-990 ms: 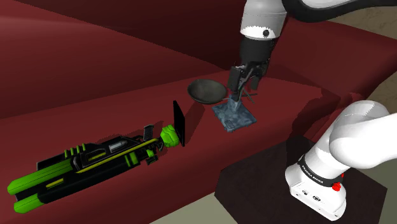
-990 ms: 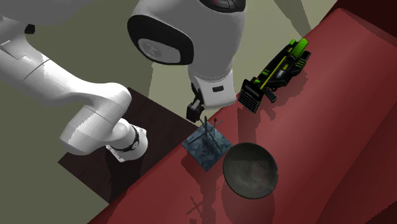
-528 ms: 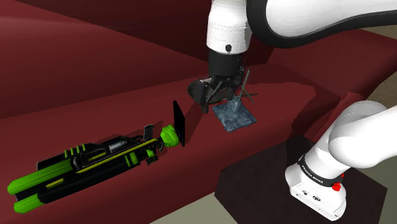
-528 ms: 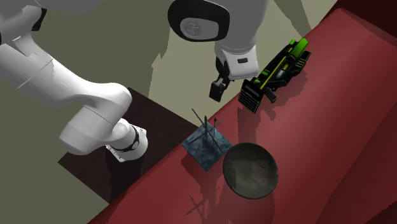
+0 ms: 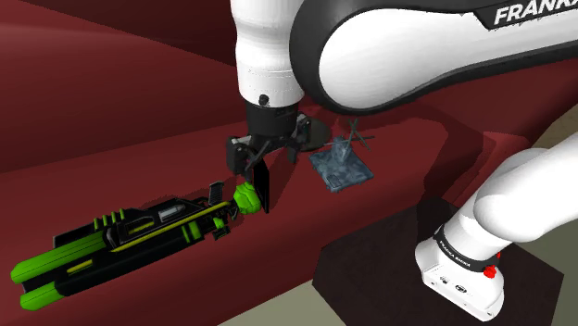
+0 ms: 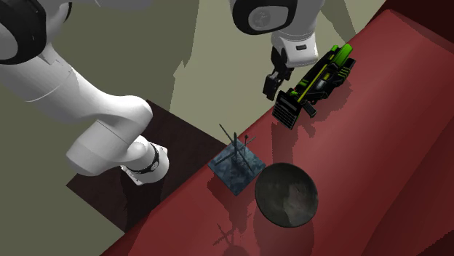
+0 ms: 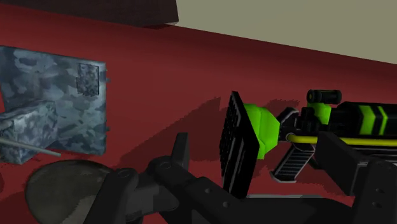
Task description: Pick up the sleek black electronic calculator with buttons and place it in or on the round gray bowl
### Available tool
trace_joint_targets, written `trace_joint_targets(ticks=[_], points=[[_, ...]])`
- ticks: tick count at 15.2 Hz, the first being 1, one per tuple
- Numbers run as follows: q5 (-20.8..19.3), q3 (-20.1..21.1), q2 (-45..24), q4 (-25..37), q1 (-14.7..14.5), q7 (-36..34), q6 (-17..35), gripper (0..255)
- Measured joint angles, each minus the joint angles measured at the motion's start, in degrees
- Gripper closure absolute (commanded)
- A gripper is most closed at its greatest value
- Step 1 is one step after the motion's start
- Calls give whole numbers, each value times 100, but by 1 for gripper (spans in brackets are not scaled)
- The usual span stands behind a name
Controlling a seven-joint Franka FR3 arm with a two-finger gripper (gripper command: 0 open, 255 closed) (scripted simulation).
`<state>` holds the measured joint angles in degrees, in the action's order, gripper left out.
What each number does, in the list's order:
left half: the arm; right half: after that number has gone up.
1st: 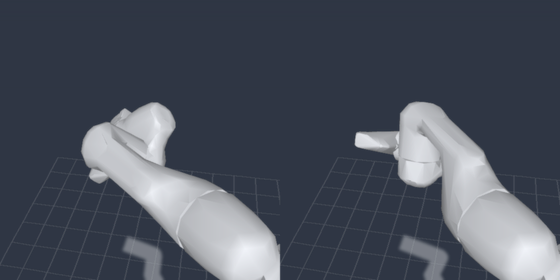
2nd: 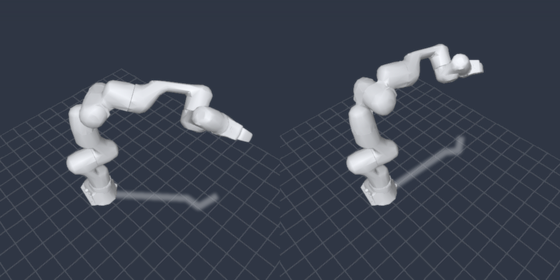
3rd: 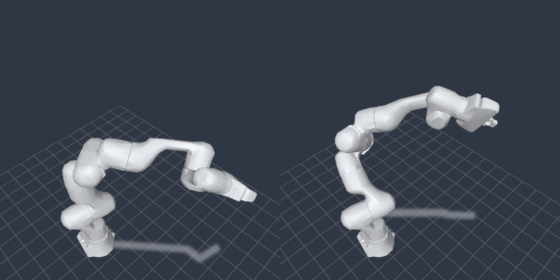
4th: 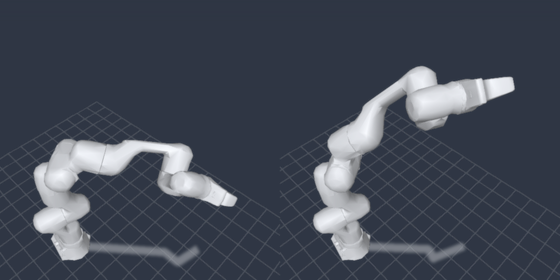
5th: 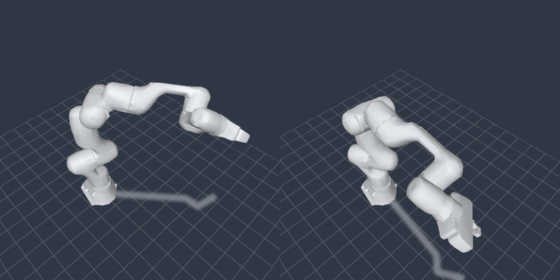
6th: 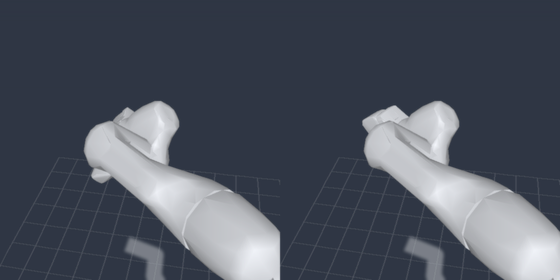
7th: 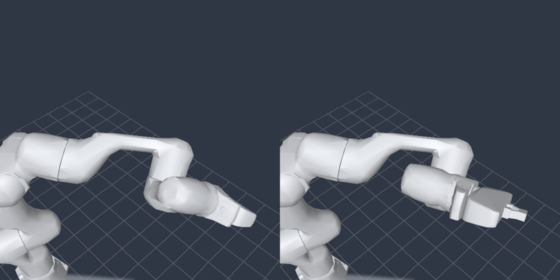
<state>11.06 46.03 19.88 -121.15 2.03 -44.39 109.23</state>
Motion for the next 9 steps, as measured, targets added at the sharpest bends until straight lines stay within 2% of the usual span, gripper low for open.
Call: trace_joint_targets(ticks=[9], points=[[-104,214,-227,-361,58,-155,574,0]])
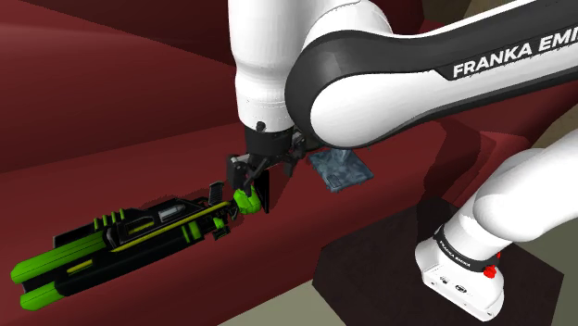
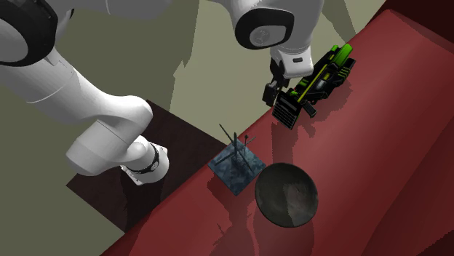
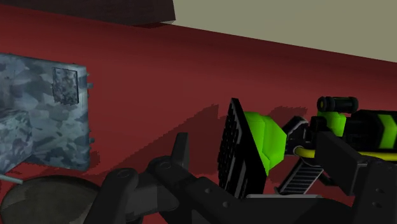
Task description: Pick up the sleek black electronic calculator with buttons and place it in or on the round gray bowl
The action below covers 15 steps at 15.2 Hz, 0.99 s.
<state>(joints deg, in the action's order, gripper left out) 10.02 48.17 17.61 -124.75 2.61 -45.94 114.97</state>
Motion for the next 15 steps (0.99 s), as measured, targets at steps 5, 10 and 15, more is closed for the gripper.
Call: trace_joint_targets(ticks=[5,10,15], points=[[1,1,-1,-20,0,2,22,255],[2,1,1,-19,-1,2,23,255],[1,1,2,-19,-1,2,22,255]])
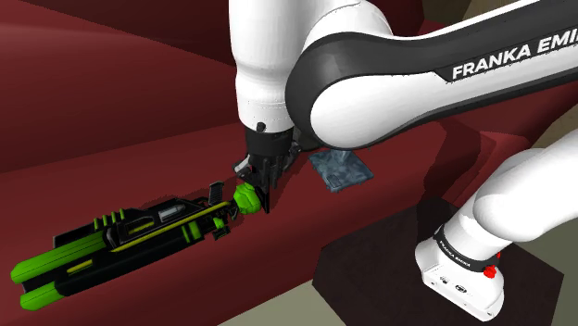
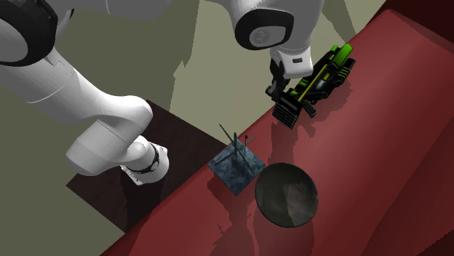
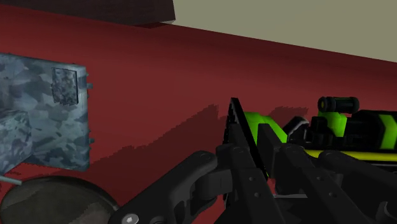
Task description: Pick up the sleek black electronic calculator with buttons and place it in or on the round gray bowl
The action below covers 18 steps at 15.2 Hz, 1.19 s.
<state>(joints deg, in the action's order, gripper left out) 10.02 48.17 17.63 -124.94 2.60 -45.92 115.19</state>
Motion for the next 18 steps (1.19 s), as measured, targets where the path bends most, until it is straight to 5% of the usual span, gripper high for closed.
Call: trace_joint_targets(ticks=[18], points=[[-4,-283,161,1159,19,104,-1304,255]])
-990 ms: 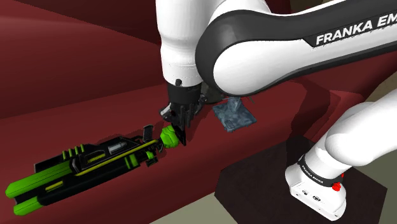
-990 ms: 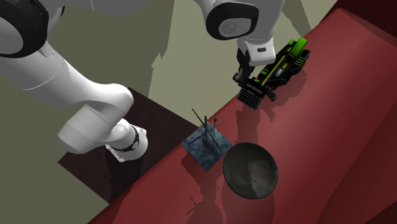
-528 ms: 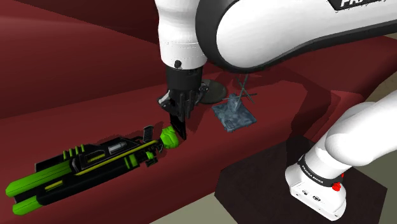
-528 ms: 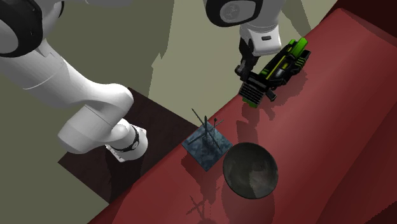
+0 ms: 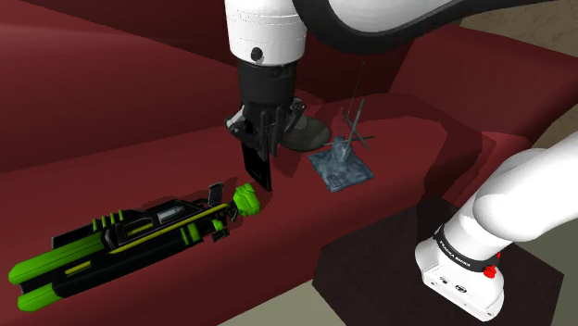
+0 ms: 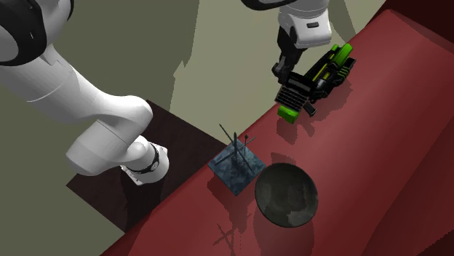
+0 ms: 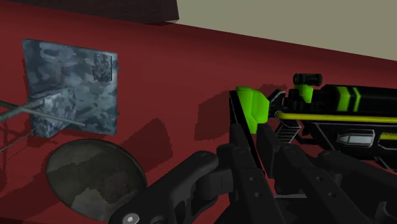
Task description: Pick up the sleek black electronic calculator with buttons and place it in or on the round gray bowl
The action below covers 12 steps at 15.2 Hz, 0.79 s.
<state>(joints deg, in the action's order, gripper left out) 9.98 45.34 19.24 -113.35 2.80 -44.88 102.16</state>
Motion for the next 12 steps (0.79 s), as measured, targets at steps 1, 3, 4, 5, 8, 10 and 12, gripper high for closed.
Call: trace_joint_targets(ticks=[1,3,4,5,8,10,12], points=[[3,-12,13,61,-3,0,-71,255],[-26,-6,-24,238,12,-26,-217,255],[-18,-34,-2,305,11,-9,-303,255],[-35,-36,-23,399,22,-15,-380,255],[-35,-217,33,485,62,176,-535,255],[-29,-457,118,458,110,463,-609,255],[-13,-727,240,364,153,782,-654,255]])
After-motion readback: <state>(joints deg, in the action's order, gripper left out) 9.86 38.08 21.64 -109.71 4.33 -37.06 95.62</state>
